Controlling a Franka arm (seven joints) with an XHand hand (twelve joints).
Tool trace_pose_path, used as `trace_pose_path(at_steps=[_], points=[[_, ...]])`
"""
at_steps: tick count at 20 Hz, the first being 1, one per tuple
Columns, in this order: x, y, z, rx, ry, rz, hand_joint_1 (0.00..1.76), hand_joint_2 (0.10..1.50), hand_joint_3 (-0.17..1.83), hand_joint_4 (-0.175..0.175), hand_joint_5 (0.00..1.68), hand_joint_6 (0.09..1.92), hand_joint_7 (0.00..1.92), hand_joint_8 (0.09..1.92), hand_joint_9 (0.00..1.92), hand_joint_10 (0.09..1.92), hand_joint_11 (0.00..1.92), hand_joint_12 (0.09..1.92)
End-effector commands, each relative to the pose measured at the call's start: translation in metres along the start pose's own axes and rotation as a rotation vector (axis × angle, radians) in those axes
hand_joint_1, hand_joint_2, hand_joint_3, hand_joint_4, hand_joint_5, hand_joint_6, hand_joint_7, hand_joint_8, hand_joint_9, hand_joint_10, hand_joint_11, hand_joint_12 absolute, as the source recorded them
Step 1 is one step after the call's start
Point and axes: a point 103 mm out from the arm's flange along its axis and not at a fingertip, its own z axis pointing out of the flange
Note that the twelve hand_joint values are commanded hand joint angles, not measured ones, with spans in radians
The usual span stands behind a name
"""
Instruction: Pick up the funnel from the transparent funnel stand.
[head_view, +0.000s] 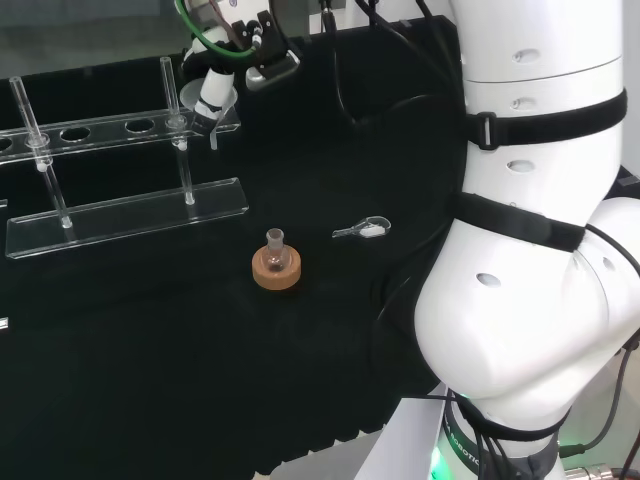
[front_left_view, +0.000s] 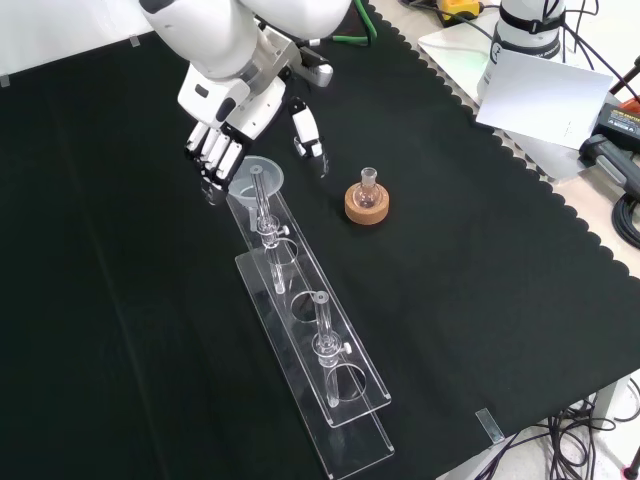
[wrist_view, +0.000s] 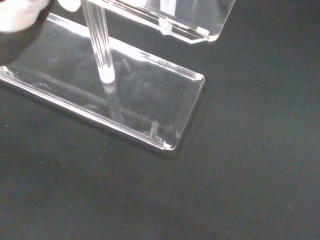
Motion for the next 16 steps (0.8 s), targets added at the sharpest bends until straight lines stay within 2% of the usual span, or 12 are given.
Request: trace_pose_path(at_steps=[1, 7, 16], points=[[-0.001, 0.007, 0.004, 0.005, 0.009, 0.01, 0.7, 0.49, 0.37, -0.028, 0.15, 0.09, 0.15, 0.55, 0.3, 0.66, 0.04, 1.52], [-0.007, 0.013, -0.003, 0.019, -0.01, 0.027, 0.71, 0.49, 0.38, -0.025, 0.16, 0.09, 0.17, 0.56, 0.3, 0.67, 0.04, 1.52], [-0.011, 0.021, -0.005, 0.057, -0.024, 0.016, 0.72, 0.49, 0.4, -0.017, 0.2, 0.09, 0.19, 0.57, 0.31, 0.68, 0.04, 1.51]])
